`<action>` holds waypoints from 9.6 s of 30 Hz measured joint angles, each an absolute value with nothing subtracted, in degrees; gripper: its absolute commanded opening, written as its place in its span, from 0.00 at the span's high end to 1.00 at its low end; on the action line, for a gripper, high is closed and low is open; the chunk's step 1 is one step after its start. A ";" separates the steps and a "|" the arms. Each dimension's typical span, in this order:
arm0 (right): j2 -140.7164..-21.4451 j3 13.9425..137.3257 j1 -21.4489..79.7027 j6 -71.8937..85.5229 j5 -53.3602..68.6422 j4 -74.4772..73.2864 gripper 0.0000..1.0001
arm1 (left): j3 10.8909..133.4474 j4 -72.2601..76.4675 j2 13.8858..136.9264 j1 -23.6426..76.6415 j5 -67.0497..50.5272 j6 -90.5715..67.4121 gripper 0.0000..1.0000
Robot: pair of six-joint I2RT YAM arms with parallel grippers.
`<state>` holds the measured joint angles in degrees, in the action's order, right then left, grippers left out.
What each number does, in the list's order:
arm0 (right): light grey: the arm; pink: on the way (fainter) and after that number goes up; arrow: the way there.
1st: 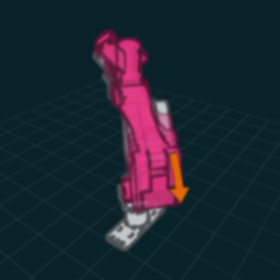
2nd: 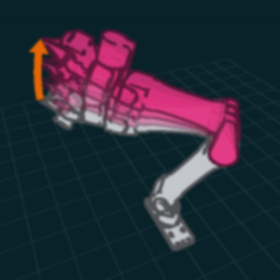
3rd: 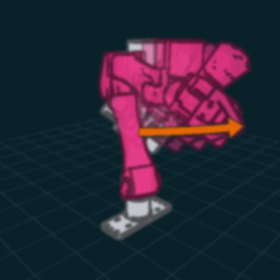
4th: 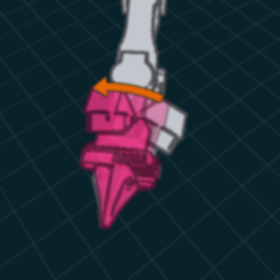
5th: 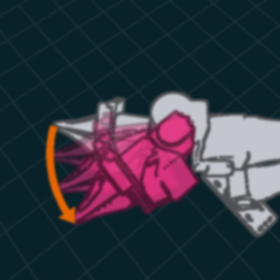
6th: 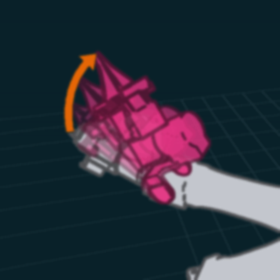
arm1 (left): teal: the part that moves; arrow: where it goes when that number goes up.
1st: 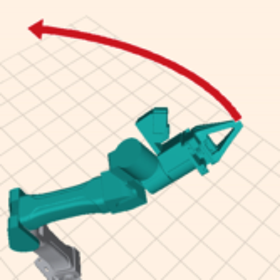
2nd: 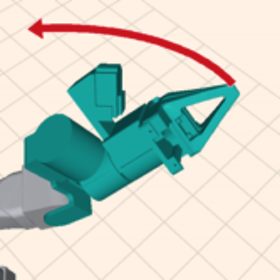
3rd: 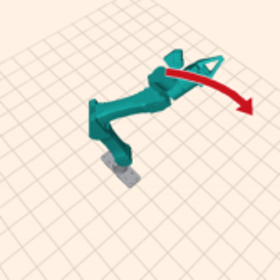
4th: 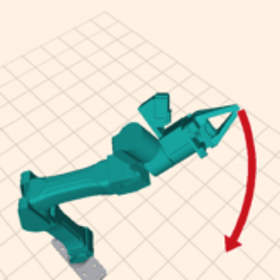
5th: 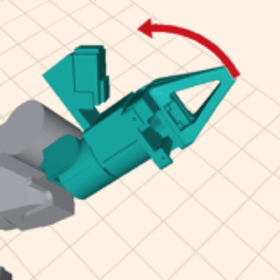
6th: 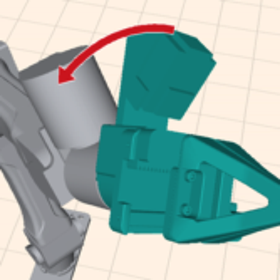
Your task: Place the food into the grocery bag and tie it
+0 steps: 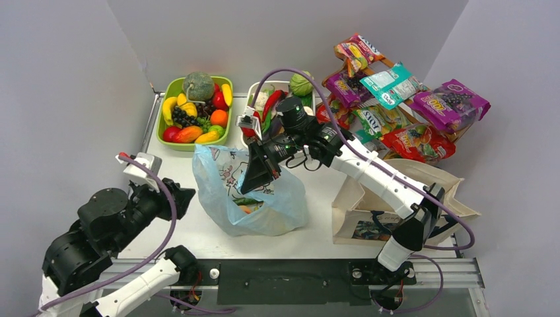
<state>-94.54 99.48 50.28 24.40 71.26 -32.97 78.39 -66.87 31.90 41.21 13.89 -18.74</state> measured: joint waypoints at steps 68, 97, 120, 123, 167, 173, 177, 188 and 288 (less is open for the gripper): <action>-83.59 84.40 44.36 18.57 78.08 -33.32 1.00 | 33.34 10.74 32.45 40.07 -26.96 -10.66 0.26; -86.56 86.06 45.10 18.17 78.98 -33.91 1.00 | 31.90 26.63 41.65 40.01 -32.82 -6.85 0.79; -86.46 87.39 45.36 20.75 73.41 -34.41 0.56 | 30.02 24.80 32.05 40.40 -30.65 -14.94 1.00; -85.62 87.88 45.36 21.71 71.20 -34.39 0.55 | 30.02 23.55 32.05 40.42 -29.61 -16.47 1.00; -64.60 62.76 53.78 35.64 40.29 -12.75 0.68 | 30.41 17.34 33.95 51.83 -18.15 -29.10 1.00; -64.60 59.68 53.84 36.38 40.97 -10.07 0.68 | 30.41 15.79 33.93 52.05 -17.52 -29.41 1.00; -64.53 57.56 54.00 37.41 41.25 -7.42 0.68 | 30.41 14.63 33.95 52.05 -17.12 -29.43 1.00; -64.45 54.50 54.28 39.90 42.24 -1.74 0.48 | 31.16 13.17 34.04 52.12 -16.14 -29.30 1.00; -67.07 54.30 65.87 48.80 22.44 9.65 0.50 | 33.01 12.58 33.80 52.27 -4.49 -28.67 1.00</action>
<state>-67.07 54.30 65.87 48.80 22.44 9.65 33.01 12.58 33.80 52.27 -4.49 -28.67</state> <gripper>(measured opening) 0.503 0.005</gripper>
